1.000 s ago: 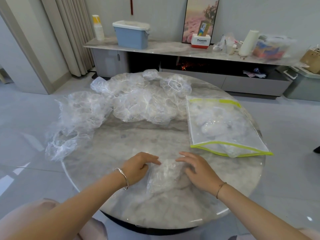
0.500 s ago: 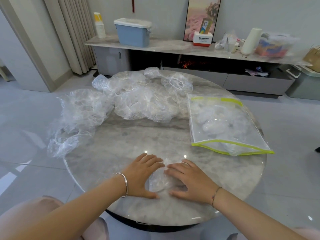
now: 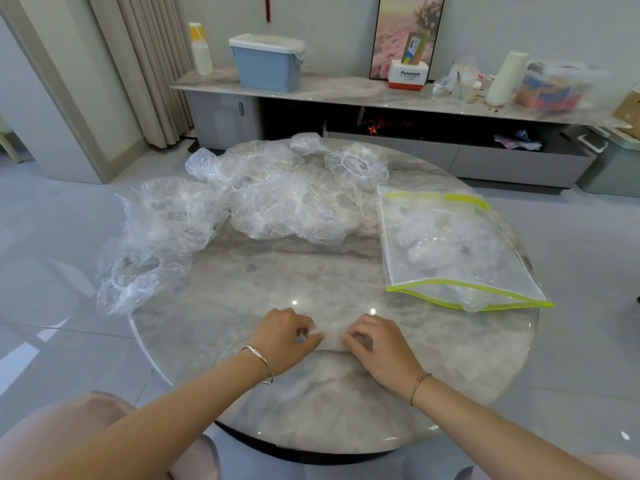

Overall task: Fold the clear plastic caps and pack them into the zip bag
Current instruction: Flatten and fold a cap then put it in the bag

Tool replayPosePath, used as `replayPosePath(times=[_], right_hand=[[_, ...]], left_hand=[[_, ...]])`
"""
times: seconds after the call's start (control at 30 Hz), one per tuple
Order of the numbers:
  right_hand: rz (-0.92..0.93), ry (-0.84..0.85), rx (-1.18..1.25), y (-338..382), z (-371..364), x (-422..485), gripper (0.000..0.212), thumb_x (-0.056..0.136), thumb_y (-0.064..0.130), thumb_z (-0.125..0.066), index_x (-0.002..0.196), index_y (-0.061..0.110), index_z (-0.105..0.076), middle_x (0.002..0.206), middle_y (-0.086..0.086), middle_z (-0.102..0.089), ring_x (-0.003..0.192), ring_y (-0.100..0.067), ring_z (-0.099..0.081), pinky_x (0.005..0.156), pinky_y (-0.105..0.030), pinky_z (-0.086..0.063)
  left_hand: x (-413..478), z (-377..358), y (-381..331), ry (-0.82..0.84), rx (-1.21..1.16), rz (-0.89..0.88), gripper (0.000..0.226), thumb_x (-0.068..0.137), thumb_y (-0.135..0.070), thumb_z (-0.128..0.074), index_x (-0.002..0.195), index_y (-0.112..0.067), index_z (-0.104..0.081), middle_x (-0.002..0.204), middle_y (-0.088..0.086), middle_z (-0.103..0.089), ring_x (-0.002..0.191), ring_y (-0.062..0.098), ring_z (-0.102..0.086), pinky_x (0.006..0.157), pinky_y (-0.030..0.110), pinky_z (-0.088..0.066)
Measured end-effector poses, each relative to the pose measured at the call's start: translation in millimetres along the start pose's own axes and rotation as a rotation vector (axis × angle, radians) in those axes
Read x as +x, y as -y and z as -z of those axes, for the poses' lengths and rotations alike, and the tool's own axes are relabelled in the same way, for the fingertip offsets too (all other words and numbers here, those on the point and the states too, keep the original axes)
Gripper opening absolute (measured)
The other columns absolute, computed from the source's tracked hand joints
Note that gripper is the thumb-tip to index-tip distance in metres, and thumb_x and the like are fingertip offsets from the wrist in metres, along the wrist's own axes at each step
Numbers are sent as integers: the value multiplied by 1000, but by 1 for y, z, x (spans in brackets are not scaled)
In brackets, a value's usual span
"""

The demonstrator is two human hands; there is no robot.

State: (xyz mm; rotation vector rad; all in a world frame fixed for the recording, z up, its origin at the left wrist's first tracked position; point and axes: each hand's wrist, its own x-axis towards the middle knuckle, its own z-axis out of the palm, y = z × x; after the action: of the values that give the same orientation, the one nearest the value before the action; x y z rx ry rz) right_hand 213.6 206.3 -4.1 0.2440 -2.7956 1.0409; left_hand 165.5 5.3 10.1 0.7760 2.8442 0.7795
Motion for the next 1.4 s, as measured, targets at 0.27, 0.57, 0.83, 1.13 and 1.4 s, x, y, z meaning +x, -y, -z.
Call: replayPosePath(times=[0.27,0.57,0.83,1.13,1.4], right_hand=[[-267,-7,145,-1,6,8,33,76,16,-74,97,29,-53,98,14,-51,57,-6,-49,64,-17,-42],[-277,57,348,6,34,17,22,77,3,-73,76,24,-67,70,14,-61,59,1,-46,61,-10,-37],[-702,-15,1200,8,73,1,43,70,43,-65,108,22,-61,111,3,-65,104,-16,-62,96,-36,-44],[-642,-578,889,-24,135,-5,22,82,11,-71,68,6,-54,69,-10,-60,59,-15,-56,57,-24,-53],[-218,-824,188,-41,157,1,36,80,0,-69,78,27,-45,76,3,-52,70,-12,-50,63,-19,-45]], left_hand=[[5,1,-4,-48,73,-21,51,82,-34,-66,127,-26,-43,111,-11,-50,101,10,-50,89,22,-37],[24,-1,-11,121,-327,56,21,89,-33,-61,107,-23,-67,103,-8,-67,94,6,-56,83,20,-42],[46,11,-76,-82,-1102,389,6,81,-13,-72,83,-12,-67,61,-6,-64,50,0,-54,59,14,-47],[80,-22,-117,-128,-799,164,18,80,-33,-72,90,-21,-63,93,-7,-68,84,6,-59,70,8,-43],[154,-58,-112,29,-40,-245,51,89,-37,-59,138,-34,-42,149,-9,-34,137,16,-27,111,30,-23]])
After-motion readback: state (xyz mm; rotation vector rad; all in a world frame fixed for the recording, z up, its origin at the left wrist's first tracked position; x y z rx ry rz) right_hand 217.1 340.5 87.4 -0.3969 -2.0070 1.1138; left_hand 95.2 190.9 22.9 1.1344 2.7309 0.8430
